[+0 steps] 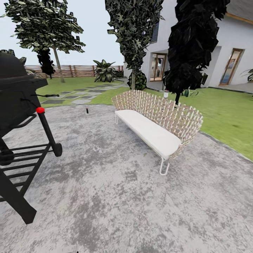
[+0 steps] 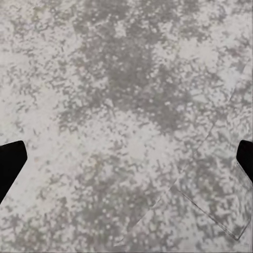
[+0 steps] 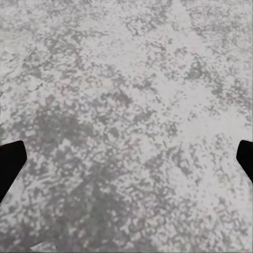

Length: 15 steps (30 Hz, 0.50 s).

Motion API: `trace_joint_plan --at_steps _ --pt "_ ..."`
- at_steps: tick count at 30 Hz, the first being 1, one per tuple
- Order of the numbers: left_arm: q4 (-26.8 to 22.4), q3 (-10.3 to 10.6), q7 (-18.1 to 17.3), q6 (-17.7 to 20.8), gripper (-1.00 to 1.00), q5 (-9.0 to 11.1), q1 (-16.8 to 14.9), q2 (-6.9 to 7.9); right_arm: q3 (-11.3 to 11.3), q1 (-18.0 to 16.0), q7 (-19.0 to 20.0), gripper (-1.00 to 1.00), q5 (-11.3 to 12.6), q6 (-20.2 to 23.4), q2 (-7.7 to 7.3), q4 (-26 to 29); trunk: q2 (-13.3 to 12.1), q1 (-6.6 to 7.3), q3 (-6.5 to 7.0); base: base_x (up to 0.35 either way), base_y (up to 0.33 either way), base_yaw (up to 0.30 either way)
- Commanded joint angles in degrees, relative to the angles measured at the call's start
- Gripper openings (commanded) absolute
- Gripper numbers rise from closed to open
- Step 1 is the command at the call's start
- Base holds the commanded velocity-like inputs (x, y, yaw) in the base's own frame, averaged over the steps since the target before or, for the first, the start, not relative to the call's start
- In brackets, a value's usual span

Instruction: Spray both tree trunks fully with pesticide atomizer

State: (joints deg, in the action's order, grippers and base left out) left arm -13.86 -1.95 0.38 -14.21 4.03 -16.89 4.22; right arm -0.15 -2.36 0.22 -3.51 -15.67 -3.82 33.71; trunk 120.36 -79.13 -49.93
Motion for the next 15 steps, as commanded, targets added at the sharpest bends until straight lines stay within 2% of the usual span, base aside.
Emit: trace_joint_plan --at_steps 1,6,15 --pt "0.06 0.02 -0.04 -0.19 1.00 0.56 -0.04 -0.01 -0.02 -0.02 0.01 1.00 -0.36 -0.15 -0.02 -0.03 0.02 -0.02 -0.05 0.323 -0.112 0.274" --pt "0.06 0.10 -0.11 -0.20 1.00 0.77 -0.06 -0.07 -0.02 -0.02 0.04 1.00 -0.36 -0.15 0.01 -0.04 0.02 -0.02 -0.05 0.259 -0.070 0.273" --pt "0.01 0.24 -0.16 -0.20 1.00 0.88 -0.07 -0.33 -0.02 -0.02 0.05 1.00 -0.36 -0.15 0.04 -0.04 0.02 -0.02 -0.05 0.030 -0.006 0.273"
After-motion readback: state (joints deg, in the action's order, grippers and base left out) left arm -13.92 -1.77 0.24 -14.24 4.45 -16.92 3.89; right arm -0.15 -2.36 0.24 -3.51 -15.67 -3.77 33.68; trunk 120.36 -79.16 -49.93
